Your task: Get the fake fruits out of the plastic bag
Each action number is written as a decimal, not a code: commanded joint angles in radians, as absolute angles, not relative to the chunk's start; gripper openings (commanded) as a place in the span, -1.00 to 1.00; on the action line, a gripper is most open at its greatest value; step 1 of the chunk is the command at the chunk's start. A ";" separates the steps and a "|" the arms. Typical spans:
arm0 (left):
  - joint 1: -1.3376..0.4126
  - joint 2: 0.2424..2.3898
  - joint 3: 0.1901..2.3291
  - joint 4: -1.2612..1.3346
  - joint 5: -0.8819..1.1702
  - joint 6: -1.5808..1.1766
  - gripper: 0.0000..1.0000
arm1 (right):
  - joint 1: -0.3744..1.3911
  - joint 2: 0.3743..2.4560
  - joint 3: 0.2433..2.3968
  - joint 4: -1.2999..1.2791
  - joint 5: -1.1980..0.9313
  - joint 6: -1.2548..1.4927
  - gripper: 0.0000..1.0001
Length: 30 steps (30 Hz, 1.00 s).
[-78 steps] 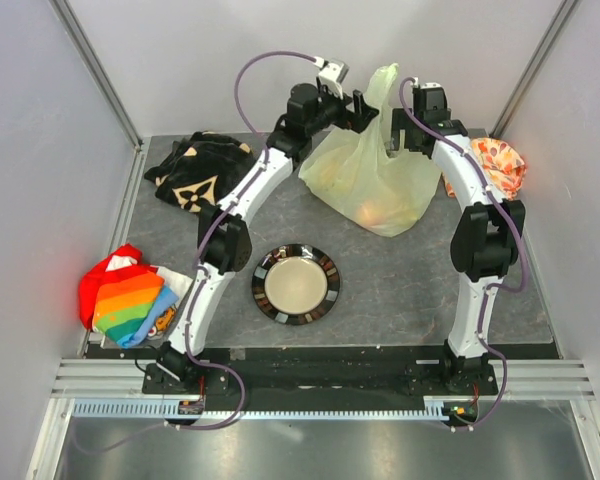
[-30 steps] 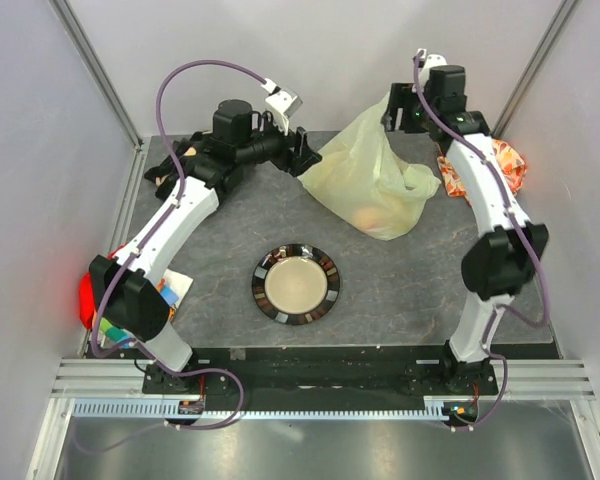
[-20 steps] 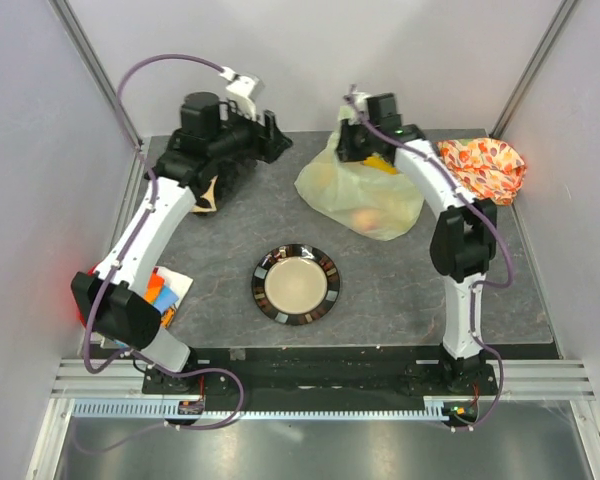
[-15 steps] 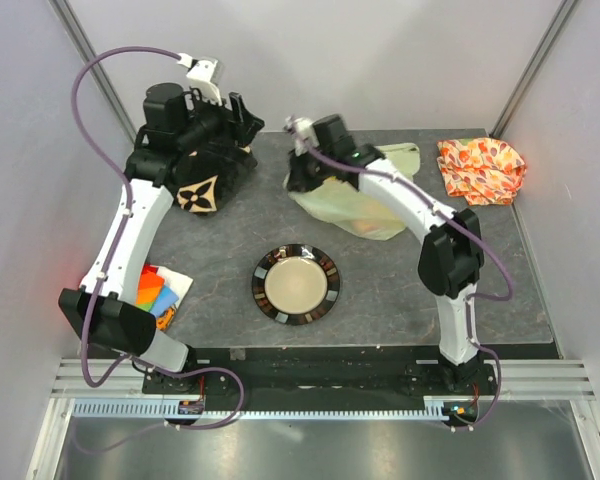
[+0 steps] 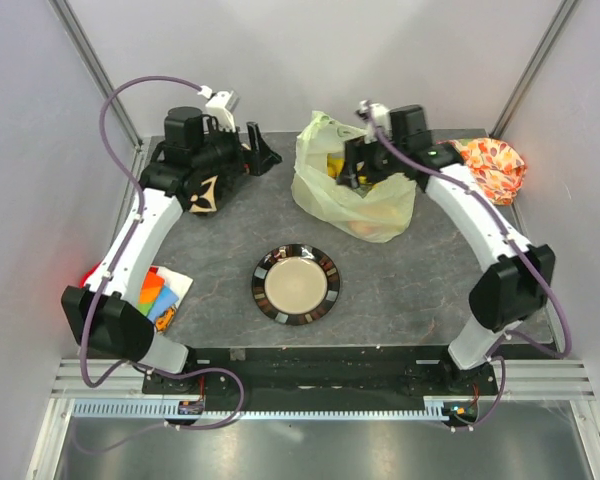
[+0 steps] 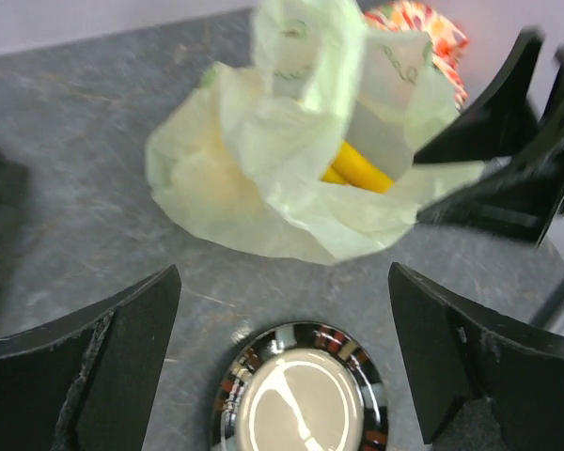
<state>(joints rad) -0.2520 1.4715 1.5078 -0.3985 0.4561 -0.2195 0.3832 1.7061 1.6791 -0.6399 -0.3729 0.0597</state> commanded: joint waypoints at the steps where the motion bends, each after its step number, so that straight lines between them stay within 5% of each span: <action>1: -0.325 1.532 1.558 -0.332 0.503 -0.261 0.99 | 0.299 1.617 1.615 -0.603 -0.560 0.156 0.57; 5: -0.393 1.646 1.667 -0.272 0.496 -0.252 0.99 | 0.287 1.608 1.585 -0.569 -0.565 0.160 0.58; 10: -0.463 1.860 1.909 -0.359 0.142 -0.202 0.99 | 0.285 1.631 1.597 -0.565 -0.548 0.147 0.57; 14: -0.469 1.946 1.970 -0.327 0.167 -0.167 0.89 | 0.285 1.667 1.571 -0.542 -0.430 0.156 0.52; 16: -0.469 1.974 1.986 -0.324 0.207 -0.141 0.14 | 0.285 1.696 1.540 -0.532 -0.373 0.156 0.45; 18: -0.468 1.959 1.955 -0.327 0.253 -0.123 -0.96 | 0.279 1.726 1.520 -0.535 -0.267 0.149 0.36; 23: -0.462 1.780 1.763 -0.380 0.339 -0.113 -0.97 | 0.250 1.746 1.439 -0.578 -0.114 0.101 0.08; 30: -0.457 1.456 1.390 -0.454 0.380 -0.081 -0.97 | 0.249 1.504 1.252 -0.702 -0.029 0.061 0.03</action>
